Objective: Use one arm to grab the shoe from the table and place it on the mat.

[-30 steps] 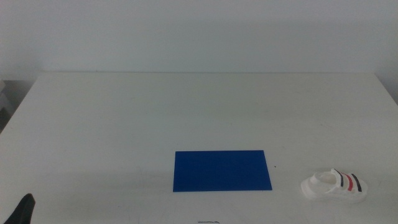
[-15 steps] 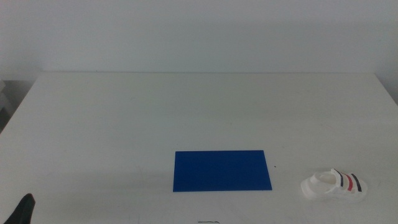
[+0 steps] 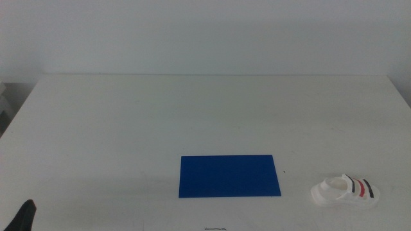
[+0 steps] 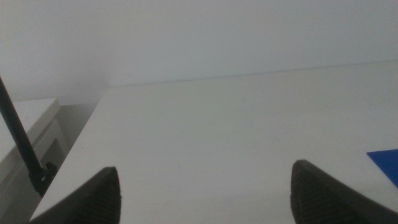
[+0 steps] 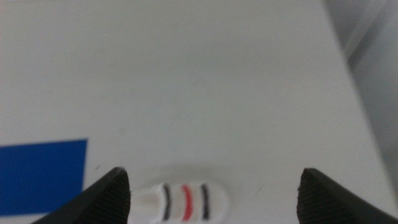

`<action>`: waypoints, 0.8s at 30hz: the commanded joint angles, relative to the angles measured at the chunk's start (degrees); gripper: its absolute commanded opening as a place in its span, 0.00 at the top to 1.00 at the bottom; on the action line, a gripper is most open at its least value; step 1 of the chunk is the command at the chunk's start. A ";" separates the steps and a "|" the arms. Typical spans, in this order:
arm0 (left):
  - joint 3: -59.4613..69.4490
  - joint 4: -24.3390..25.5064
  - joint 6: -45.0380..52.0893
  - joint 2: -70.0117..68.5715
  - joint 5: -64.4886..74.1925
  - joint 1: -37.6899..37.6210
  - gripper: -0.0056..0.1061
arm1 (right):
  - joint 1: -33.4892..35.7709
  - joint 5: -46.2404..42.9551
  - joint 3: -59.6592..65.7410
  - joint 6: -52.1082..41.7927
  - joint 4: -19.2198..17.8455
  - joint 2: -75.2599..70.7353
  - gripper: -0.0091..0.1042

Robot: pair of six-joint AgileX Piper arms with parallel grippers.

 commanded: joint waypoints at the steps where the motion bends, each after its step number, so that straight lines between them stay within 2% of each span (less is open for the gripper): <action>1: -0.19 -0.49 -0.84 -1.12 -4.73 -0.22 0.11 | 0.52 0.74 -3.85 -0.29 2.80 2.40 0.14; 5: -0.19 -0.49 -0.84 -1.12 -4.73 -0.22 0.11 | 2.23 3.59 -5.44 -0.29 5.12 6.02 0.14; 12: -0.19 -0.49 -0.84 -1.12 -4.73 -0.22 0.11 | 9.83 5.84 -5.51 -0.53 4.44 9.27 0.14; 16: -0.19 -0.49 -0.84 -1.06 -4.73 -0.22 0.11 | 13.73 4.06 -5.51 -0.63 3.91 10.66 0.14; 19: -0.19 -0.49 -0.84 -1.06 -4.73 -0.22 0.11 | 14.36 2.73 -5.51 0.20 3.99 11.35 0.14; 24: -0.19 -0.49 -0.84 -1.06 -4.73 -0.22 0.11 | 14.36 0.17 -5.51 7.75 2.40 12.06 0.14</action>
